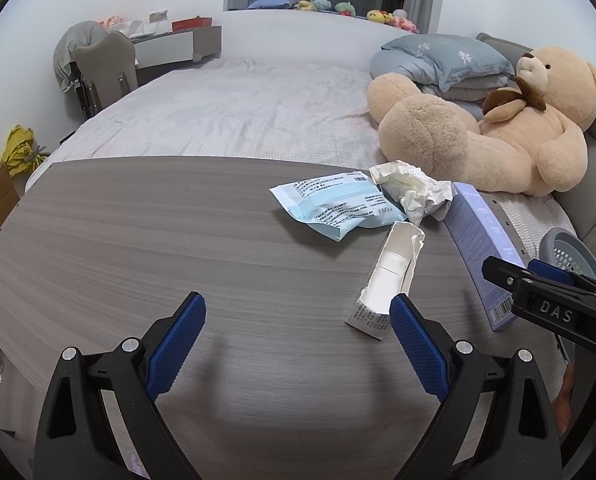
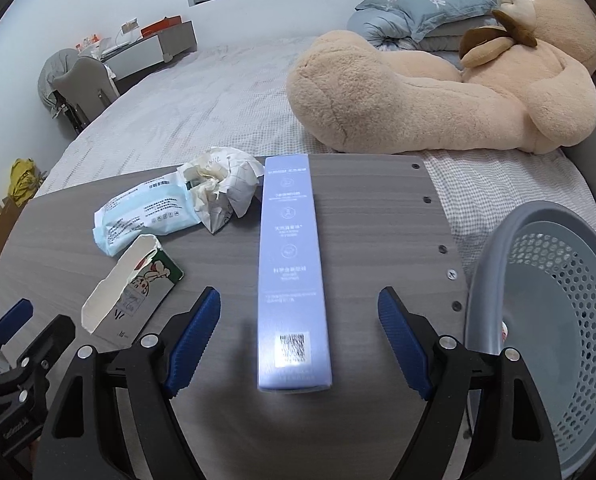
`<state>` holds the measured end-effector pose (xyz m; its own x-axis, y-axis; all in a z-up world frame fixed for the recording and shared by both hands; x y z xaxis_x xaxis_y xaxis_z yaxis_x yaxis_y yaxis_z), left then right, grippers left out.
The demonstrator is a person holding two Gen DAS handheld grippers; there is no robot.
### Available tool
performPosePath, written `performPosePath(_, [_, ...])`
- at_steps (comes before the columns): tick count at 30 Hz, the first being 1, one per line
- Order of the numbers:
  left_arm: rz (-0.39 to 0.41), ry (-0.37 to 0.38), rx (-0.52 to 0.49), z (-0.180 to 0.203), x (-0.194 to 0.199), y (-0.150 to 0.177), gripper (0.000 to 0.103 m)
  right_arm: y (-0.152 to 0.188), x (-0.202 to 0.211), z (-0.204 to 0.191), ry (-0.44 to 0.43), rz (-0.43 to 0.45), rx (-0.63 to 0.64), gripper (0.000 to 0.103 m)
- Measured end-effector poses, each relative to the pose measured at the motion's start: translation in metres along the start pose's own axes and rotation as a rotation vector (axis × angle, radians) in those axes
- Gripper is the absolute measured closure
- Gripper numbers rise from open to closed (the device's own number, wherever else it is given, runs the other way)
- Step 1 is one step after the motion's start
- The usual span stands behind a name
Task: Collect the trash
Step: 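Lower the right tool around the lavender box and close it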
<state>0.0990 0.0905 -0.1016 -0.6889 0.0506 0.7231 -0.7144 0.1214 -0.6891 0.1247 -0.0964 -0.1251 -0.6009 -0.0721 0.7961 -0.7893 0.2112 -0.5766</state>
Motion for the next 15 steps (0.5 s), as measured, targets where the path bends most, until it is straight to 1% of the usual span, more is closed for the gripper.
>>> performPosePath(3, [-0.004,-0.006,0.004,-0.002,-0.003,0.0,0.011,-0.004,-0.009,-0.003,-0.001,-0.004,-0.001,0.026])
performPosePath(9, [-0.017,-0.005,0.015,-0.004,-0.009,0.002,0.011,-0.009,-0.022,-0.003,0.024,0.007,-0.005,0.027])
performPosePath(14, [-0.019,0.002,0.016,-0.002,-0.011,0.002,0.012,-0.008,-0.029,-0.004,0.047,0.001,0.007,0.043])
performPosePath(15, [-0.019,0.002,0.015,-0.001,-0.011,0.002,0.011,-0.007,-0.03,-0.003,0.049,-0.003,0.008,0.045])
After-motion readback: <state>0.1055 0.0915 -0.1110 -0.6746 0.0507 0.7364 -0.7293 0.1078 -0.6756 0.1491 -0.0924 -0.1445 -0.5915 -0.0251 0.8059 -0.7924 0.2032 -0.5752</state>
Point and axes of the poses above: each gripper's, at about its wrist camera, not at the fingertips, and x roughly against the way its jaws point, z to its right, y to its underside, the point moved 6 cm from there along -x, roughly the way its jaws point, and after that the axes turned 10 degrees about -x, right-handed, at the moved point
